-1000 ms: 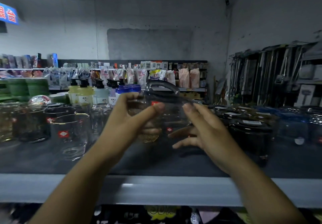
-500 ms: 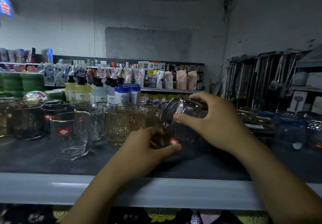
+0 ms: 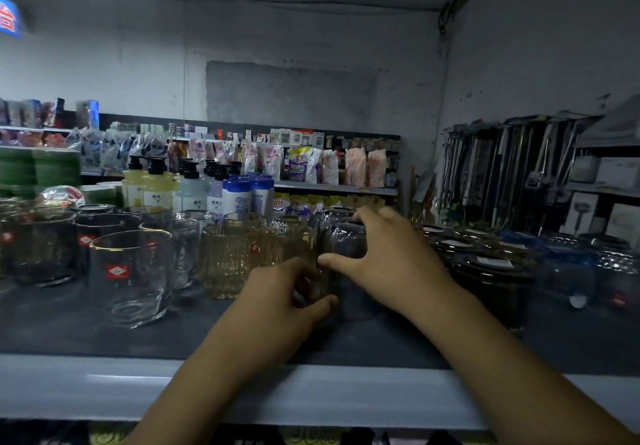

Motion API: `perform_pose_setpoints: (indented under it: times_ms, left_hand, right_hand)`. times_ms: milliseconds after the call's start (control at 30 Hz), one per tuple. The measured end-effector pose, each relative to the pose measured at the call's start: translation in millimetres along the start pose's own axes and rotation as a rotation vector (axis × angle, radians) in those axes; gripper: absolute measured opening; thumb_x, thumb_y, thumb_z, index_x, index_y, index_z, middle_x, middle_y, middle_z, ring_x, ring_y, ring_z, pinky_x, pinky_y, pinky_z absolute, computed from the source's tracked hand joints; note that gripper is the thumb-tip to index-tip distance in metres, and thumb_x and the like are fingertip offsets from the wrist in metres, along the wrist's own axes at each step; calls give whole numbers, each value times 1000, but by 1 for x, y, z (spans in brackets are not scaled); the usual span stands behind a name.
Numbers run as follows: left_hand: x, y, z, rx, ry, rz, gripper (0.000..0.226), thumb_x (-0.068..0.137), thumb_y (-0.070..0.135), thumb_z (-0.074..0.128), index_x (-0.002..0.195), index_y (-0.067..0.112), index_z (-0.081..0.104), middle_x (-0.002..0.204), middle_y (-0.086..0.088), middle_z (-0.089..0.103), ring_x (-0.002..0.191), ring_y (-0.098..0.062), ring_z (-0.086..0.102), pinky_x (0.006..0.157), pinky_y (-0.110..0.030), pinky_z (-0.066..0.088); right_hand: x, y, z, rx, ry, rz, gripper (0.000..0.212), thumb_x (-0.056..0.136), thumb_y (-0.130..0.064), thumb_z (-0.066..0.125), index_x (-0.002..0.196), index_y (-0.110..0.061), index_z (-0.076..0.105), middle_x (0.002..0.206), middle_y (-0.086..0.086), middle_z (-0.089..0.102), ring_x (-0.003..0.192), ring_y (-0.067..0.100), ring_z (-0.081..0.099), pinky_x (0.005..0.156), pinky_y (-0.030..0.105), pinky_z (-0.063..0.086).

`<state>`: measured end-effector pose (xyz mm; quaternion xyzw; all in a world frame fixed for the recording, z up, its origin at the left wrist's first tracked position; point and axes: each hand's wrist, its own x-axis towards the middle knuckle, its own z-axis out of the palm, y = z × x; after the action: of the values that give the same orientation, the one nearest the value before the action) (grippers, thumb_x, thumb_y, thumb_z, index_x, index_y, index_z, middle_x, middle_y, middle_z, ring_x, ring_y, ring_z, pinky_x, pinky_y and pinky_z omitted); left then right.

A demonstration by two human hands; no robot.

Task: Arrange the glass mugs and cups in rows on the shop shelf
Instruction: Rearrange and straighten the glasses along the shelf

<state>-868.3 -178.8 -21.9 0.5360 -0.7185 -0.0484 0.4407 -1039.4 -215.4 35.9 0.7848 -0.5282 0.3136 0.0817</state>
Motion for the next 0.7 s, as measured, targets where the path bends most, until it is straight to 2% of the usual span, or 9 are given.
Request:
perform_pose_setpoints:
  times_ms: [67,167,233,367,500,600,700]
  left_hand:
    - [1,4,-4,29,95,75,21,86,36,72,106,29,69,85,14,67,75,2,64,65,-14,51]
    - [12,17,-18,62,193,190,16,89,34,65,102,25,68,90,14,64,76,0,62,69,-23,55]
    - [31,30,-25,109,156,212,26,92,43,57,109,25,67,99,12,65,82,-1,62,77,-27,56]
    - [88,56,-27,225,-83,173,35,100,41,53,125,19,62,124,2,66,102,-10,61,89,-28,50]
    - [129,58,-22,385,-386,111,47,100,33,56,143,14,50,146,-7,52,129,-22,52,105,-35,43]
    - [137,57,-19,391,-494,59,41,104,32,49,140,12,53,138,-8,55,123,-23,54,103,-39,44]
    - [137,54,-14,389,-550,49,33,107,30,40,118,8,62,118,-12,63,103,-22,58,92,-40,44]
  right_hand:
    - [-6,7,-9,68,-10,-23,79,80,-72,65,141,-27,47,134,-4,49,113,13,55,95,34,49]
    - [-8,27,-38,170,111,-121,36,92,-49,65,120,-25,63,110,-12,56,81,-5,50,75,14,40]
    - [4,46,-57,170,109,-124,17,98,-29,63,113,-23,67,102,-13,59,84,-5,53,69,9,37]
    - [51,80,-58,47,-165,-69,25,100,-17,59,123,-21,67,115,-4,66,94,3,58,70,14,37]
    - [81,93,-47,0,-349,-62,42,99,-23,62,141,-20,57,140,1,59,114,14,54,90,24,37]
    - [89,96,-47,-13,-444,-86,47,103,-25,55,149,-21,49,151,2,50,130,18,49,98,27,35]
    - [89,103,-43,49,-528,-73,43,107,-25,46,150,-24,48,158,1,43,141,18,42,112,31,31]
